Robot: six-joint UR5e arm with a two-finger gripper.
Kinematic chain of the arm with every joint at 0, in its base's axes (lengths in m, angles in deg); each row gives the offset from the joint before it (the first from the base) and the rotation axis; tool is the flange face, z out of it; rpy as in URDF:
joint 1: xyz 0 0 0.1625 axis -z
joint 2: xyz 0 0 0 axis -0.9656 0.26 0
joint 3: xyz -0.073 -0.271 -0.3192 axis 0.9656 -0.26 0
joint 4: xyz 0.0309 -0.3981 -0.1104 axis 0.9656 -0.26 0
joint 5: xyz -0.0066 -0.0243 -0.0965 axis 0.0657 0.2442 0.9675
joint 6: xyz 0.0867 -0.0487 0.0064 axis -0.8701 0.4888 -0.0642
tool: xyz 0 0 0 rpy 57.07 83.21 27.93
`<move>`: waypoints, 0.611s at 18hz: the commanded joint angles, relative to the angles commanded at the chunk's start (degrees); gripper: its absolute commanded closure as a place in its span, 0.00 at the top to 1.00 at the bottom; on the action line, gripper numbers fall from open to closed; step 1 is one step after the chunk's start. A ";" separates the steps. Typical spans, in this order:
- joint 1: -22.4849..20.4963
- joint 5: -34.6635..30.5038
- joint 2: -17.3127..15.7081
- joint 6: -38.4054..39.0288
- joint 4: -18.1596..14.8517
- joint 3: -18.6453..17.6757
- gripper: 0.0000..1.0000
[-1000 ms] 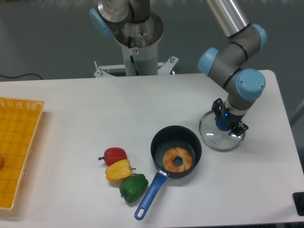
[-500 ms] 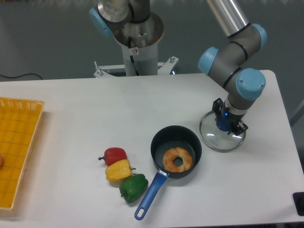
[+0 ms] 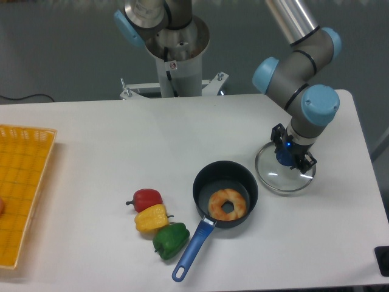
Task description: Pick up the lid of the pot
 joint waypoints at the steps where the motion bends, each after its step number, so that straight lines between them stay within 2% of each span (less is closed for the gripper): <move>1: 0.00 0.00 -0.09 0.00 -0.09 0.00 0.68; 3: 0.00 -0.09 -0.79 0.00 -0.26 -0.09 0.68; 7: 0.17 0.00 -2.20 0.09 -3.07 0.26 0.67; 11: 0.18 0.00 -2.90 0.09 -3.60 0.35 0.67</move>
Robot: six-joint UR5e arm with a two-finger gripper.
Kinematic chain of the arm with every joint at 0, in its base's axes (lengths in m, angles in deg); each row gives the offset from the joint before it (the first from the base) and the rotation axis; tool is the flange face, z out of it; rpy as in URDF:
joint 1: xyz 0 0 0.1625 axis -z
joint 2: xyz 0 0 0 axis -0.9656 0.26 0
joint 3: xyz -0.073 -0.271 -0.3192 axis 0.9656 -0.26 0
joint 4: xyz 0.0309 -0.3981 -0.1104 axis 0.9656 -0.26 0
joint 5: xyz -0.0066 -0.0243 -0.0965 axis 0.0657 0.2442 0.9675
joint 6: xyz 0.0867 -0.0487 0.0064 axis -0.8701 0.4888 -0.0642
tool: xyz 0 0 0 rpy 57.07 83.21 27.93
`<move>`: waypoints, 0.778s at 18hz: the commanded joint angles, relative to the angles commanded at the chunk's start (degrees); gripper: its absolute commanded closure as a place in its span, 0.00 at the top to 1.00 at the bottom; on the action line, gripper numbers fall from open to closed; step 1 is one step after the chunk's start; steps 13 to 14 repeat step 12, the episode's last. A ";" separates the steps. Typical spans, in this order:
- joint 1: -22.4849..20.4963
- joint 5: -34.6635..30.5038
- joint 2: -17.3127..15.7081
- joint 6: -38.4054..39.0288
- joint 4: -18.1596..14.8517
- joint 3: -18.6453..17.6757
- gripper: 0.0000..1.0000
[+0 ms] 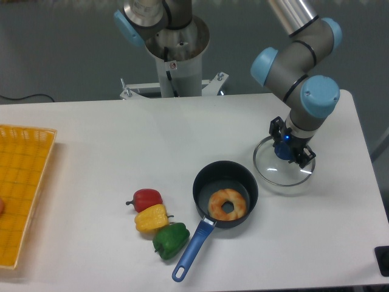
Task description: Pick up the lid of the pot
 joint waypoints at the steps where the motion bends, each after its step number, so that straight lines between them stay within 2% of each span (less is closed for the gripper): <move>1: 0.09 0.00 -0.26 0.00 -0.70 0.17 0.67; 6: 0.70 -0.35 -1.32 0.00 -4.57 2.02 0.67; 14: 0.70 -0.53 -1.67 0.00 -5.71 2.72 0.67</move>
